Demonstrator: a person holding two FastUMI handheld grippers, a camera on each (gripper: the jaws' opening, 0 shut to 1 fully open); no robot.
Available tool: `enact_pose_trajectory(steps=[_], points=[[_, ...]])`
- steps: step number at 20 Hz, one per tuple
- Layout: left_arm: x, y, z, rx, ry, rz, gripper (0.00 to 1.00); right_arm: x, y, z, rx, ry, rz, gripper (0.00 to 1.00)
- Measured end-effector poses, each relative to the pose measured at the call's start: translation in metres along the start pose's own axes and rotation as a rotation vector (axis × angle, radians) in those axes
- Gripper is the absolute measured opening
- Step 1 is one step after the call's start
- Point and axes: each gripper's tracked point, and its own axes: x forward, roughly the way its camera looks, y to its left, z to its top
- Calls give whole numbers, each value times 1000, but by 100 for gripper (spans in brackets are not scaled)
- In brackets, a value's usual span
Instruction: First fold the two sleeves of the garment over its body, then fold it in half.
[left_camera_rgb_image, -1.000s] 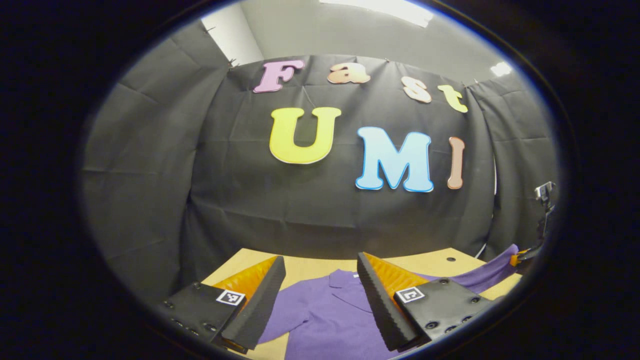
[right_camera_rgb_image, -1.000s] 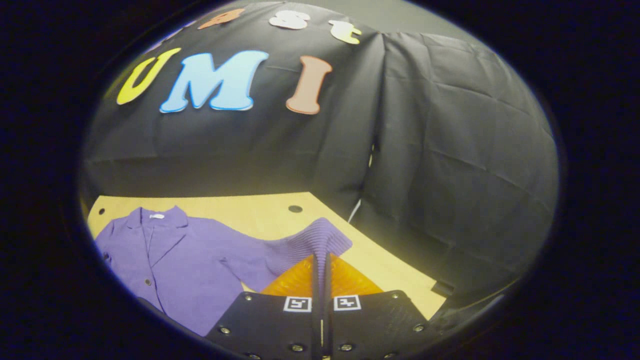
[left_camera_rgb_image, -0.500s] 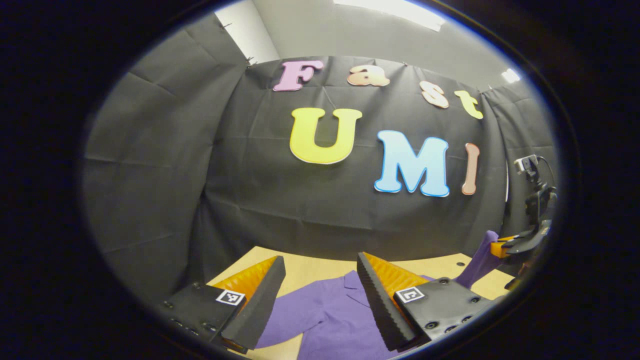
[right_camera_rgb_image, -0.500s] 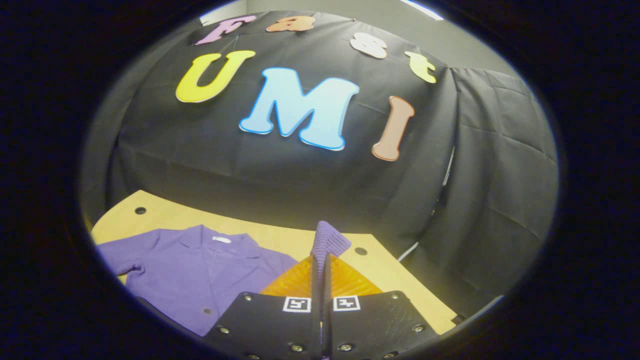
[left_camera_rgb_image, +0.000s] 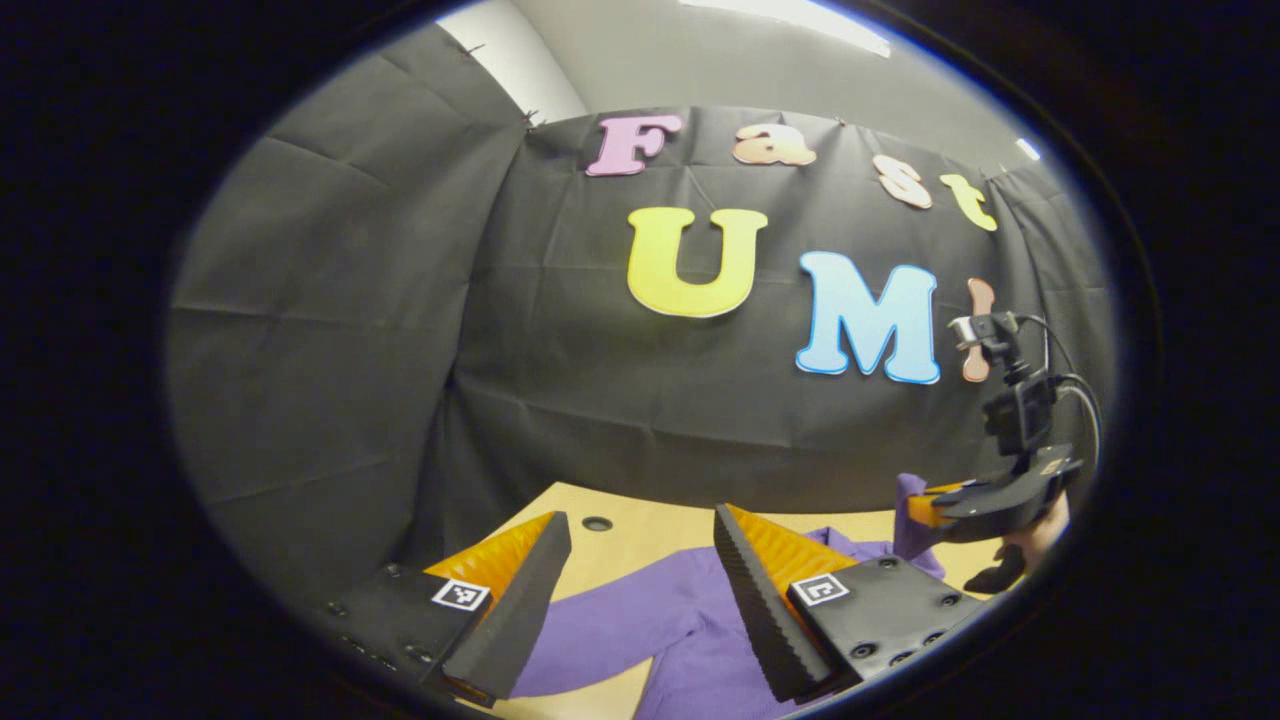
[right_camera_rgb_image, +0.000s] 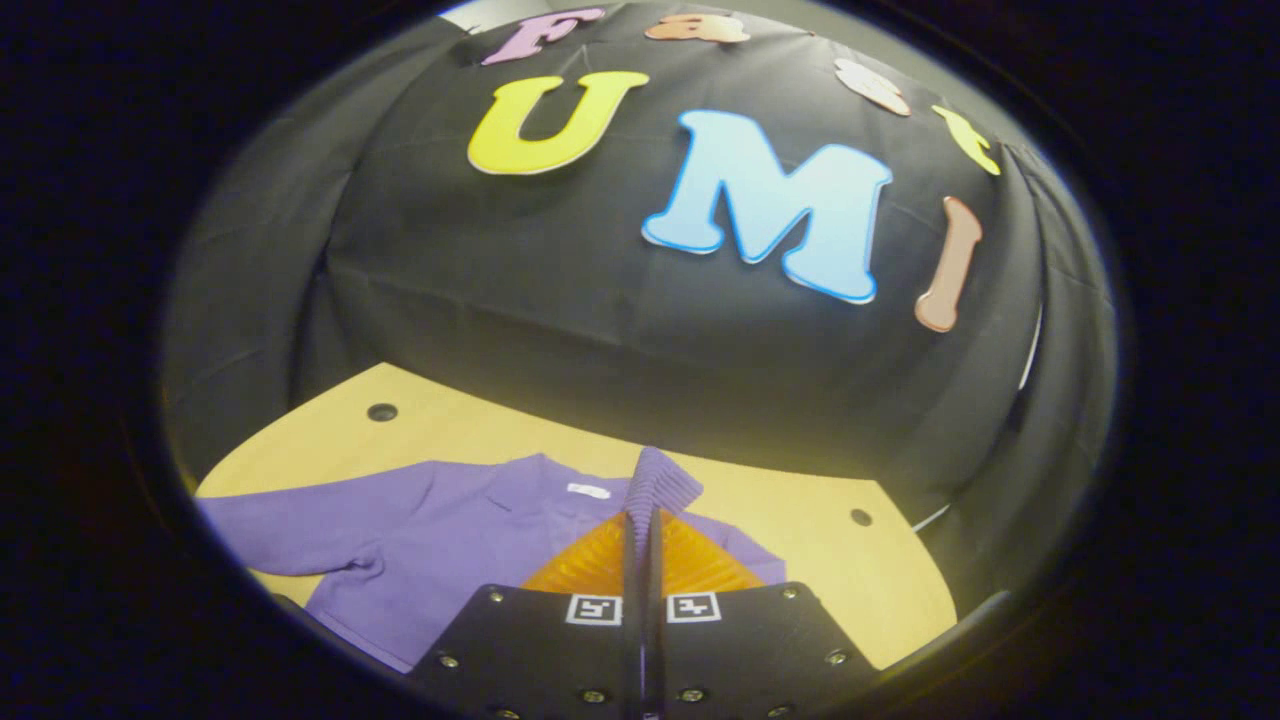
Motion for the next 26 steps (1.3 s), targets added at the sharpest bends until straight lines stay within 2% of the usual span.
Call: enact_pose_trajectory(steps=[6, 11, 16, 17, 19, 22, 23, 24, 25, 26], points=[[-7, 13, -17, 15, 30, 45, 94, 21, 65, -17, 3, 55, 150, 2], [-15, 30, -32, 27, 53, 99, 94, 34, 109, -33, -40, 103, 239, 2], [-27, 60, -53, 37, 99, 182, 94, 42, 128, -49, -55, 158, 279, 0], [-28, 63, -54, 30, 104, 198, 94, 41, 129, -49, -56, 160, 286, 5], [-30, 70, -58, 16, 110, 226, 94, 35, 133, -48, -50, 159, 319, 6], [-32, 77, -68, 0, 127, 259, 94, 19, 134, -33, -33, 124, 365, 30], [-32, 80, -72, -3, 134, 270, 94, 16, 133, -29, -34, 108, 370, 33], [-32, 82, -76, -5, 142, 280, 94, 11, 130, -24, -35, 95, 376, 54], [-31, 84, -80, -9, 151, 291, 94, 8, 127, -21, -37, 79, 378, 59], [-32, 87, -86, -12, 161, 304, 94, 2, 123, -16, -41, 62, 375, 76]])
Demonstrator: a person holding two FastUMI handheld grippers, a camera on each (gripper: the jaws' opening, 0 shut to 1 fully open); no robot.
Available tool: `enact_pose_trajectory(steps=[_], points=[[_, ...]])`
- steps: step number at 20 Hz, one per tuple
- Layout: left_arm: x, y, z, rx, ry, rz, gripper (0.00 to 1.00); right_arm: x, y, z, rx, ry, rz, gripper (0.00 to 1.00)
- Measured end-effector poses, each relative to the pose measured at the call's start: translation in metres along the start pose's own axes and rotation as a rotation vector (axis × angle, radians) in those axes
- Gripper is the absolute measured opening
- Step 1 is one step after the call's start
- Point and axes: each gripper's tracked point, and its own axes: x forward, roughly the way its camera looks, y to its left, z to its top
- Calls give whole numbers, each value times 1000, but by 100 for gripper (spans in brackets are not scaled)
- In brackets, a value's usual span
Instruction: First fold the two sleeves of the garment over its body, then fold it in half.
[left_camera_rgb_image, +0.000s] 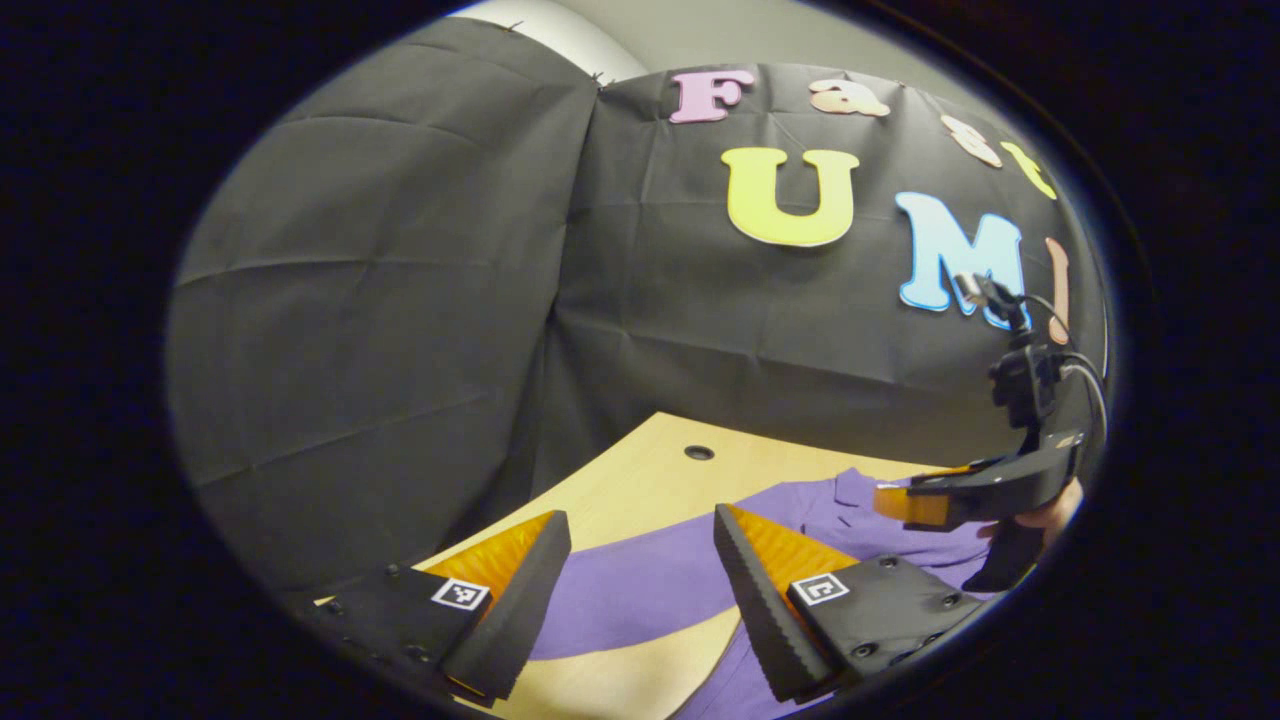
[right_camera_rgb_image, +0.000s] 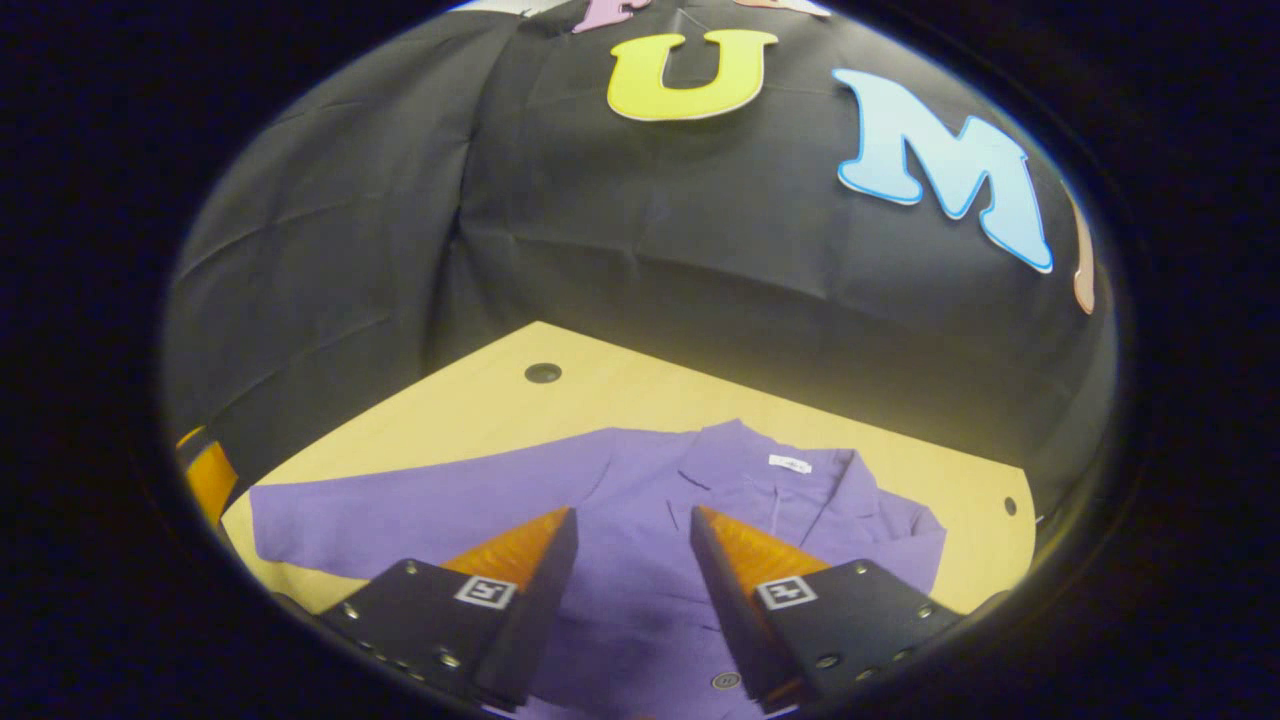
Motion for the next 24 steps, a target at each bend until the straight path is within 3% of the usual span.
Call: enact_pose_trajectory(steps=[2, 8, 15, 24], points=[[-1, 11, -10, -3, 19, 35, 94, -14, -4, 7, -9, -30, -8, 91], [2, 64, -53, -47, 123, 204, 94, -60, -6, 22, 20, -96, 18, 89], [3, 138, -105, -126, 281, 430, 94, -104, -6, 12, 20, -95, 27, 88], [11, 150, -133, -156, 445, 495, 95, -124, -1, -8, 22, -61, 37, 88]])
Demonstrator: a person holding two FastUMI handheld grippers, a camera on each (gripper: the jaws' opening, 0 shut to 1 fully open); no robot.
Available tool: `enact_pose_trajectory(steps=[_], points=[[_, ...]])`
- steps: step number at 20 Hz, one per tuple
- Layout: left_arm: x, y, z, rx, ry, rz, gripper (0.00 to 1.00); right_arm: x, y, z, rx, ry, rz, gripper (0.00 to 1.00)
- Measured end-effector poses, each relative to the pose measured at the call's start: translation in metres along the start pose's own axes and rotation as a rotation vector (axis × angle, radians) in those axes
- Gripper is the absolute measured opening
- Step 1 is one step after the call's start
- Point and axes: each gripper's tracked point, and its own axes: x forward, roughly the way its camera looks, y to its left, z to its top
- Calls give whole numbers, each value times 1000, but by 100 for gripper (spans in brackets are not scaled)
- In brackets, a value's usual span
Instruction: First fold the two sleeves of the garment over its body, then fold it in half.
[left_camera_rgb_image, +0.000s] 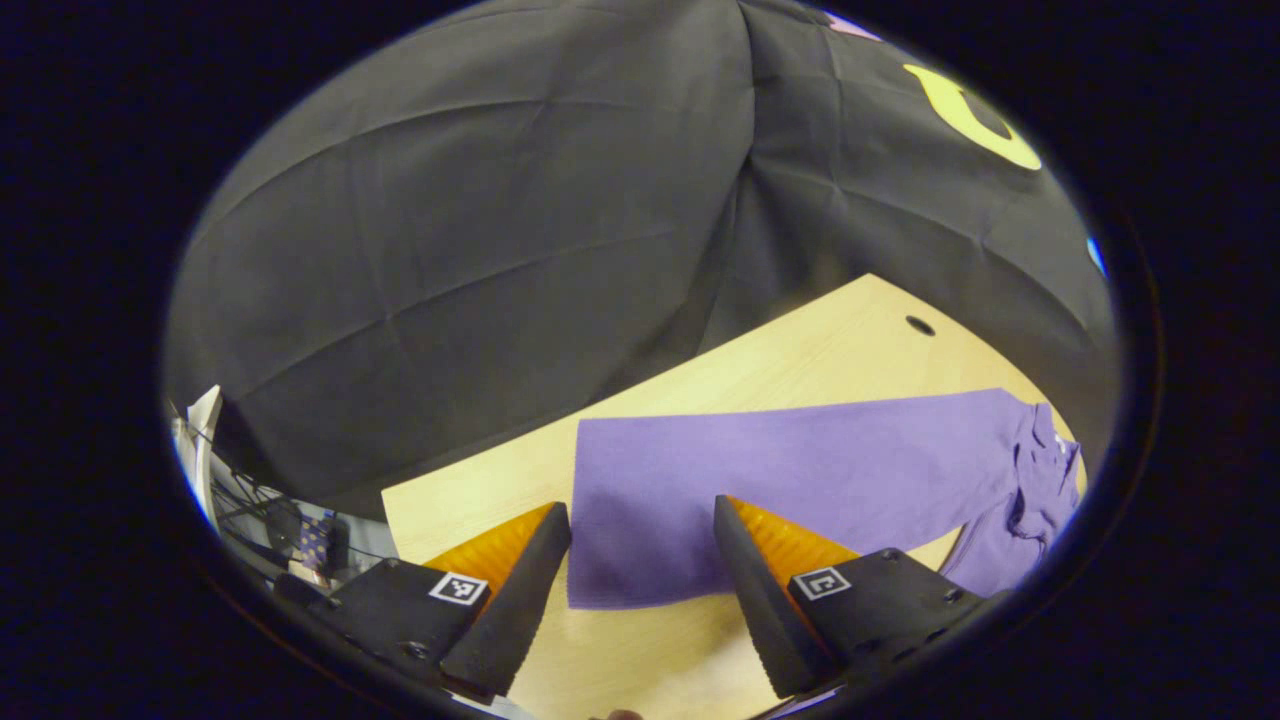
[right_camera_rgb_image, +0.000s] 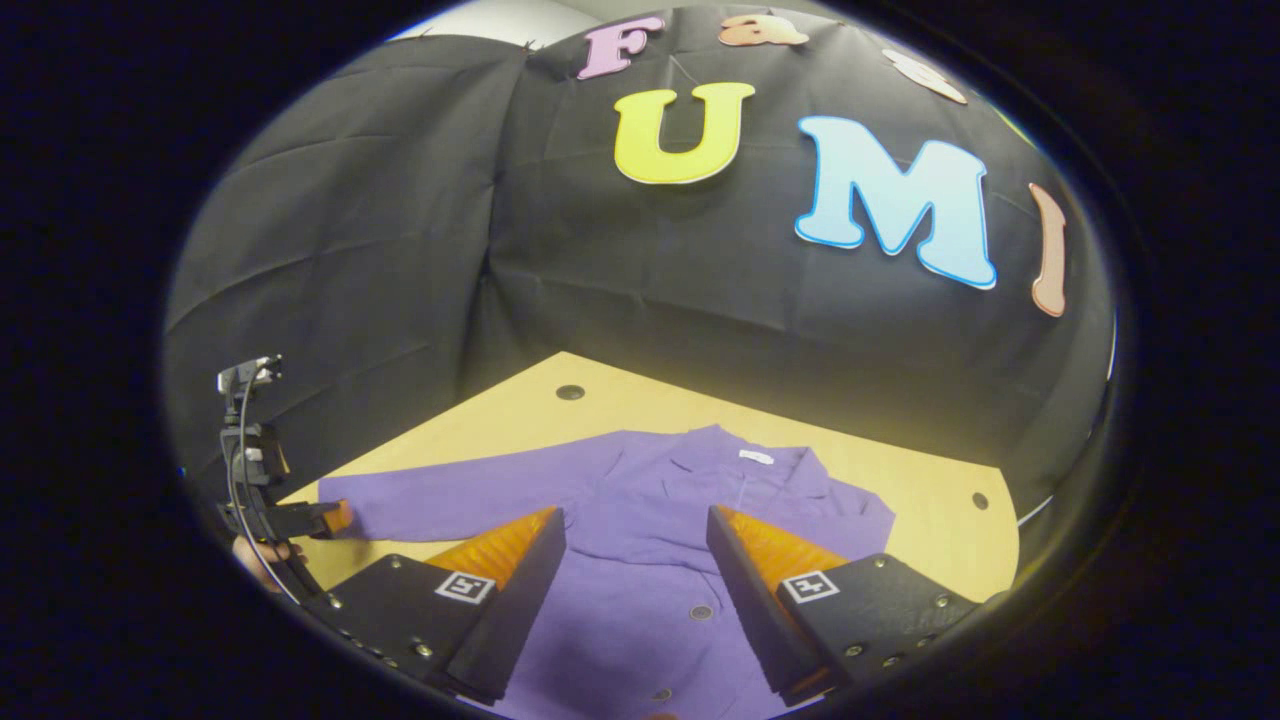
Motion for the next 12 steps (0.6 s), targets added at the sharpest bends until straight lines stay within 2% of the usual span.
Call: enact_pose_trajectory(steps=[5, 8, 9, 10, 12], points=[[2, -11, 6, 36, 17, 9, 97, -5, 5, -1, -1, -6, 12, 89], [5, -11, 2, 33, 18, 8, 94, -7, 10, -2, 13, -4, 32, 88], [5, -12, 2, 42, 19, 3, 100, -7, 11, -4, 18, -2, 34, 88], [3, -17, 6, 47, 20, -7, 90, -8, 11, -4, 21, -3, 36, 88], [5, -33, 7, 55, 19, -25, 79, -9, 9, -5, 27, -3, 37, 88]])
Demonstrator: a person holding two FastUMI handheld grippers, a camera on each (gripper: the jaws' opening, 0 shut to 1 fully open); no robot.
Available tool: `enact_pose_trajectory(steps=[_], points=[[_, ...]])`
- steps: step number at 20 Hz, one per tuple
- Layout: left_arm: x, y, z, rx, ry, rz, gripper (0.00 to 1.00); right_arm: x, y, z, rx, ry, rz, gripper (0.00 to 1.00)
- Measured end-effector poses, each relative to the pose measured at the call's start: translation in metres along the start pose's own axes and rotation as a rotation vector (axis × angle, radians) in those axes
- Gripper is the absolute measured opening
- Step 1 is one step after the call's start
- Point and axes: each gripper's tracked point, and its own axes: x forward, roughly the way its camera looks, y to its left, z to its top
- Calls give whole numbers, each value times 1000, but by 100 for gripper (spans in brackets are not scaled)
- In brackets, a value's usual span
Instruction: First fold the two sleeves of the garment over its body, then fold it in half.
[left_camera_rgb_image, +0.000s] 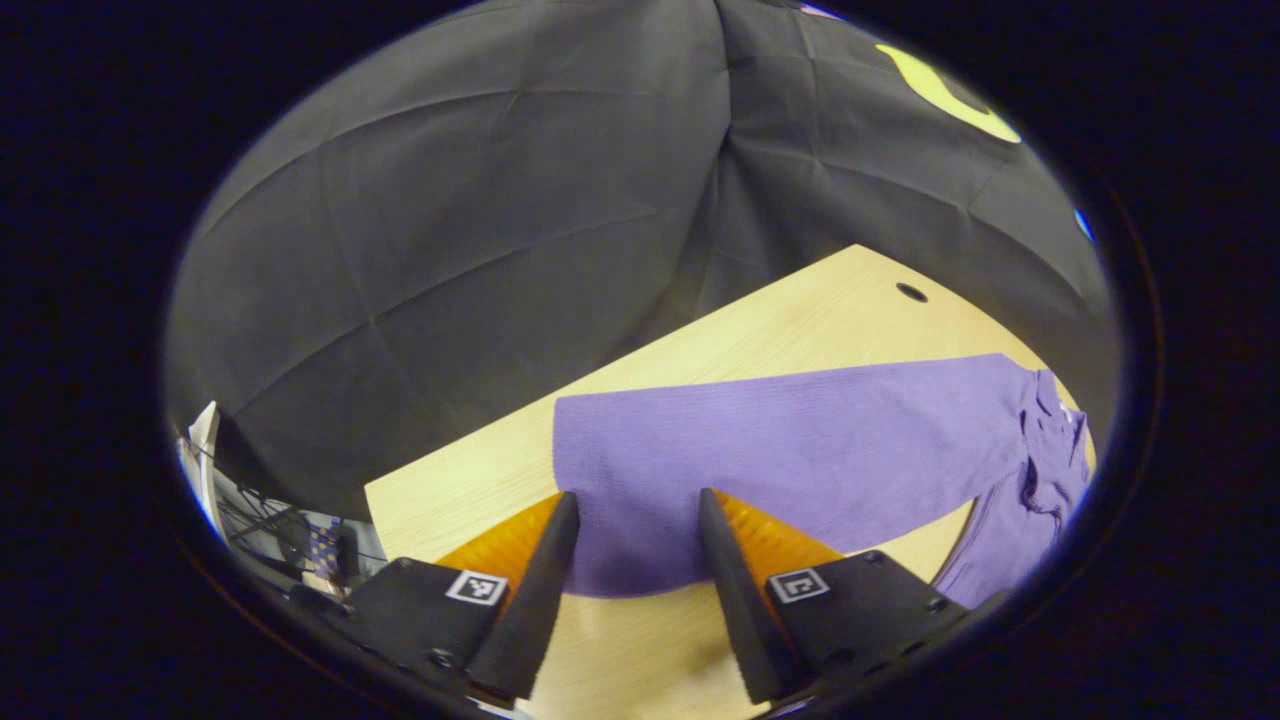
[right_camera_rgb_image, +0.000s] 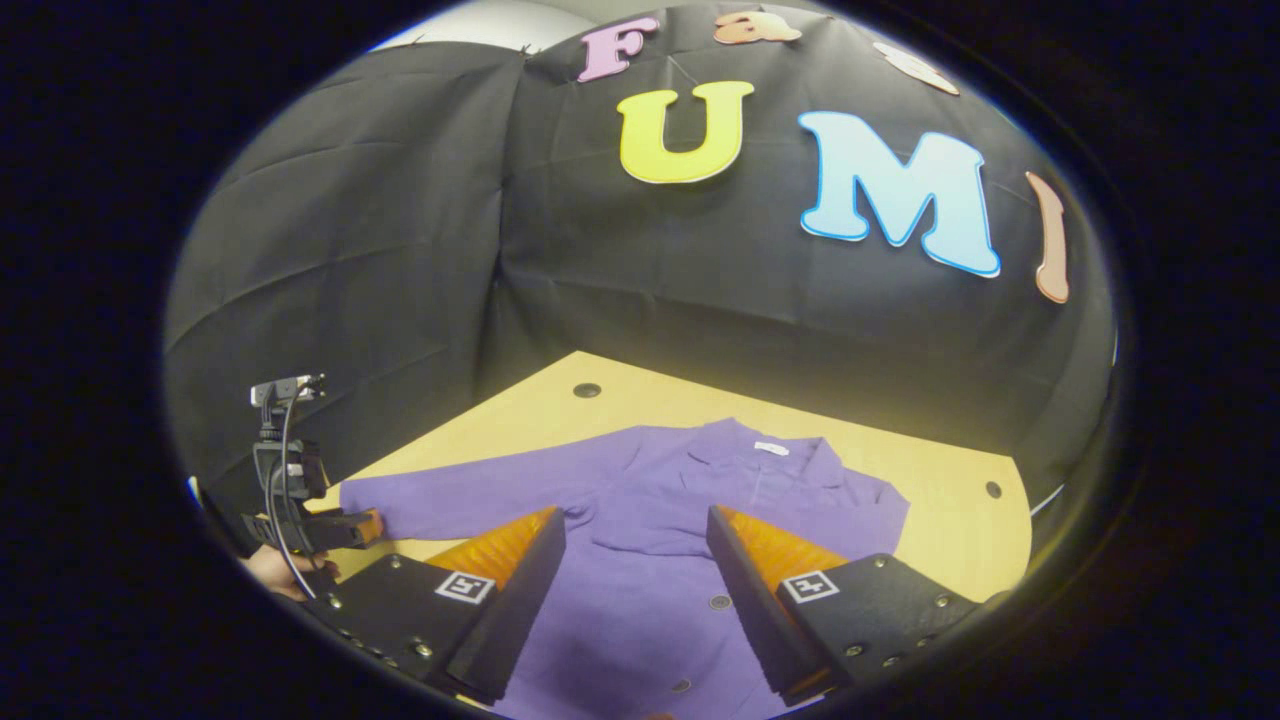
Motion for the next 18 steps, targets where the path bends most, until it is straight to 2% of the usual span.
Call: enact_pose_trajectory(steps=[1, 2, 4, 6, 8, 13, 18], points=[[2, -8, 1, 0, -4, -8, 67, -1, -1, -1, 1, 0, -2, 88], [0, -11, 2, 5, -5, -10, 60, -1, -4, -1, 3, 0, -6, 89], [-2, -19, 9, 9, -13, -42, 51, -4, -9, -4, 12, 3, -13, 87], [1, -18, 10, 11, -19, -53, 20, -7, -15, -8, 20, 8, -24, 89], [-1, -19, 12, -11, -19, -70, 7, -11, -23, -11, 28, 9, -41, 89], [-3, -25, 24, -58, -38, -106, 7, -25, -48, -16, 31, 2, -105, 89], [-32, -66, 67, -93, -114, -193, 7, -41, -68, -27, 70, 4, -140, 89]])
